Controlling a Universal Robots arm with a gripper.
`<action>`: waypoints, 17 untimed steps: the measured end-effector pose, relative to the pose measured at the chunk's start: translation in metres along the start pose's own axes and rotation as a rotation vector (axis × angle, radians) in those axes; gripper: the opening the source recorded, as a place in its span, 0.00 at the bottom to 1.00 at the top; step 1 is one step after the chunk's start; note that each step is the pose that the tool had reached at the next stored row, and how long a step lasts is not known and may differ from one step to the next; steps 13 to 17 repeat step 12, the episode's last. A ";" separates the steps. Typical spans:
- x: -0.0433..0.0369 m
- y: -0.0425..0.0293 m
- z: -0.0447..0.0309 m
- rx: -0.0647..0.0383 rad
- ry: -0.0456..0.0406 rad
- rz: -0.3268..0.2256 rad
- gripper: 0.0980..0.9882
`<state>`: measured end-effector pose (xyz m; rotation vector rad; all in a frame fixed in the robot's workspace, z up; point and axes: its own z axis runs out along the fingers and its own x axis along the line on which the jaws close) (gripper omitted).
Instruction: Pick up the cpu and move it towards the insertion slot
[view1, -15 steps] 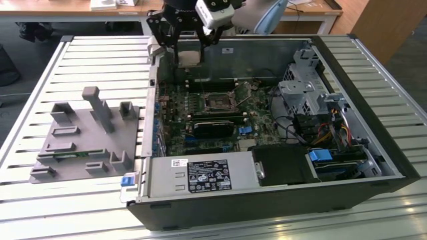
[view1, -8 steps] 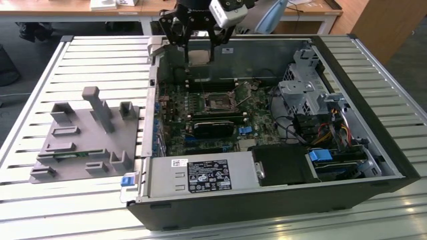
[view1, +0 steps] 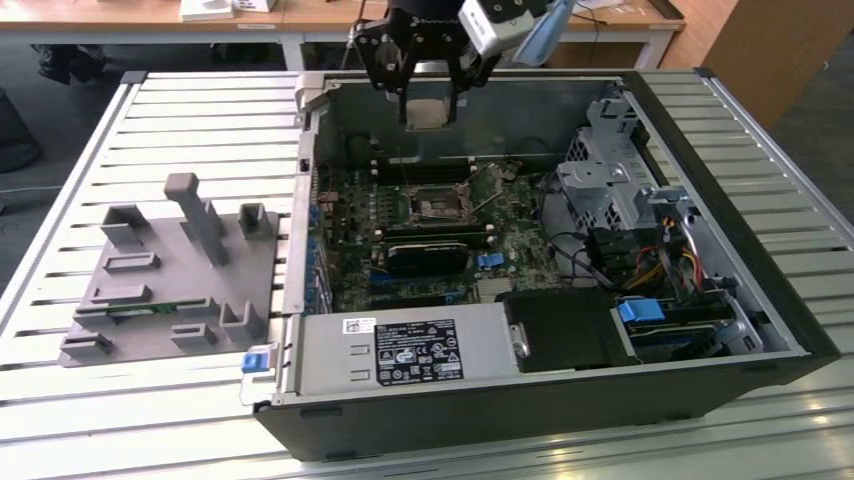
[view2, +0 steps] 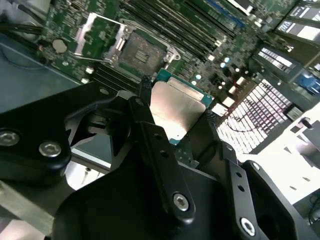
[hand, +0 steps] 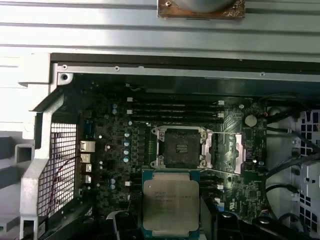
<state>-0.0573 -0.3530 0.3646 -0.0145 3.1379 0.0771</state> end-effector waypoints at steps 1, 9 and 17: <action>-0.0038 0.0001 0.0002 0.000 0.0001 0.000 0.50; -0.0167 0.0005 0.0009 0.000 0.0000 0.000 0.50; -0.0168 0.0005 0.0009 0.000 0.0000 0.000 0.50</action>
